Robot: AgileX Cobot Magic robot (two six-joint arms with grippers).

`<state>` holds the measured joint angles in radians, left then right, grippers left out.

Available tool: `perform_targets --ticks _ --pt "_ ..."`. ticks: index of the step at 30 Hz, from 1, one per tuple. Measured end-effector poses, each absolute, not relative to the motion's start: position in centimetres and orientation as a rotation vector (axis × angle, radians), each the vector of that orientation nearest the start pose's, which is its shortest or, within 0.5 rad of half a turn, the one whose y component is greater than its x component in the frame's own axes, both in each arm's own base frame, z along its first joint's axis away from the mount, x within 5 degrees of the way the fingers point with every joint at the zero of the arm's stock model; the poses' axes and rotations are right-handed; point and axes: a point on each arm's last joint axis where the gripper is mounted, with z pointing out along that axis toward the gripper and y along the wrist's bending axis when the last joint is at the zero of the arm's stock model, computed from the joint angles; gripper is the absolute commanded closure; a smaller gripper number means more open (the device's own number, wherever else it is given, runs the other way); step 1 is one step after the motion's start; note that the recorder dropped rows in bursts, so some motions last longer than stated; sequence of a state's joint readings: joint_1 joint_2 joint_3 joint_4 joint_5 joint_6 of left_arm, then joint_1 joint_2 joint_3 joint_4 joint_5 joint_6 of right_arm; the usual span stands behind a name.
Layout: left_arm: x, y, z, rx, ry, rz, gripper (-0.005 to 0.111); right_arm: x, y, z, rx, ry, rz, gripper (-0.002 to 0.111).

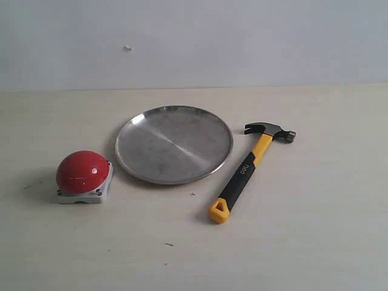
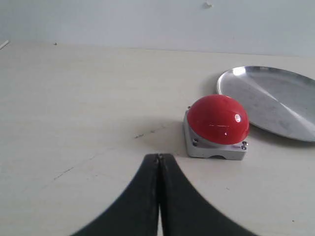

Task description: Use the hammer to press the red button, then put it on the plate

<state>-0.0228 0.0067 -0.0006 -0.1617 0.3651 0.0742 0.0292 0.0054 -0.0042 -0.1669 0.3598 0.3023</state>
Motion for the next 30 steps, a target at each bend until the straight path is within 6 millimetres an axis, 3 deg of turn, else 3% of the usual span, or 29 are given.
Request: perform_targets --ticks 16,23,30 --pt "5.3 -0.6 18.1 -0.01 1.852 -0.123 0.107 5.3 -0.4 18.2 0.148 1.834 0.069 0.108" --pt "5.4 -0.5 18.4 0.19 1.797 0.052 0.107 5.3 -0.4 18.2 0.148 1.834 0.069 0.108" --pt "5.7 -0.6 20.6 -0.194 1.567 -0.317 0.107 5.3 -0.4 18.2 0.148 1.834 0.069 0.108"
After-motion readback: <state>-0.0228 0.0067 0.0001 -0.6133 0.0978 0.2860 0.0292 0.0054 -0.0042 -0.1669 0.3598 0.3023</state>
